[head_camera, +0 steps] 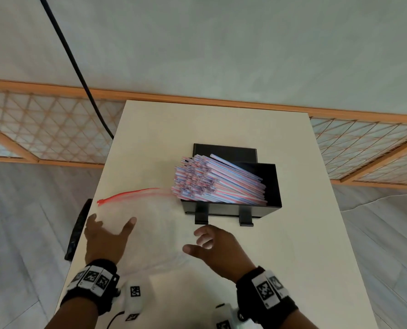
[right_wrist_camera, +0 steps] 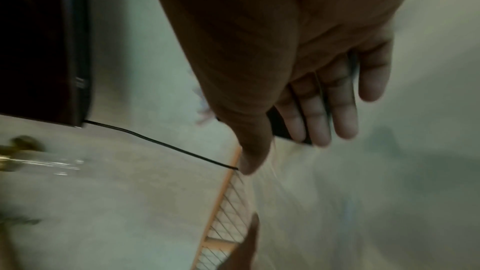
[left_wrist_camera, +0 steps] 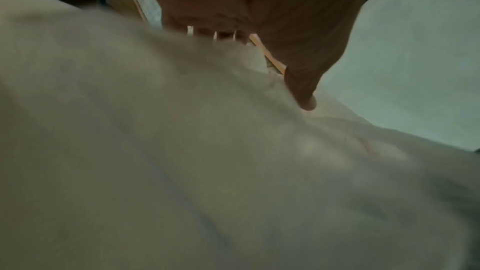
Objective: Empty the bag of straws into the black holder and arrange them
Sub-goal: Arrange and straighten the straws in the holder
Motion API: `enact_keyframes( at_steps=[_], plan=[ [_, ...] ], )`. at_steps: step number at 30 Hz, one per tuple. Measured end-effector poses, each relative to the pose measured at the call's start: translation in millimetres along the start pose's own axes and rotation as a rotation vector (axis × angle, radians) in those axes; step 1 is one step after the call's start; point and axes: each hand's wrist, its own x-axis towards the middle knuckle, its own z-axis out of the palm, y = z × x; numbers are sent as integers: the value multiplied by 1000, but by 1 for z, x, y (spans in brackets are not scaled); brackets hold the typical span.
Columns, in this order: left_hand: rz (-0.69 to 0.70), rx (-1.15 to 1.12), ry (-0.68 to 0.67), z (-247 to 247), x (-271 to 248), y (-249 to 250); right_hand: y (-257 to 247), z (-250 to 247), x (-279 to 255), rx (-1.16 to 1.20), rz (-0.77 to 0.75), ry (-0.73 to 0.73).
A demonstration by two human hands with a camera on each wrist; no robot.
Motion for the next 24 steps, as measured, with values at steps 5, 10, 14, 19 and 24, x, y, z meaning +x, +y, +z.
enact_keyframes(
  at_steps=[5,10,14,19,24],
  plan=[
    [91,-70,89,-3,-7,11,-27,-63,-17,-107,-250,93],
    [319,-158,170,-8,-24,49,-49,-115,-6,-236,-545,349],
    [567,-289,13,-1,-46,107,-46,-129,29,-408,-525,298],
    [619,-242,-244,28,-46,162,-46,-127,58,-552,-513,203],
    [522,-292,-371,46,-44,178,-40,-124,68,-569,-534,170]
  ],
)
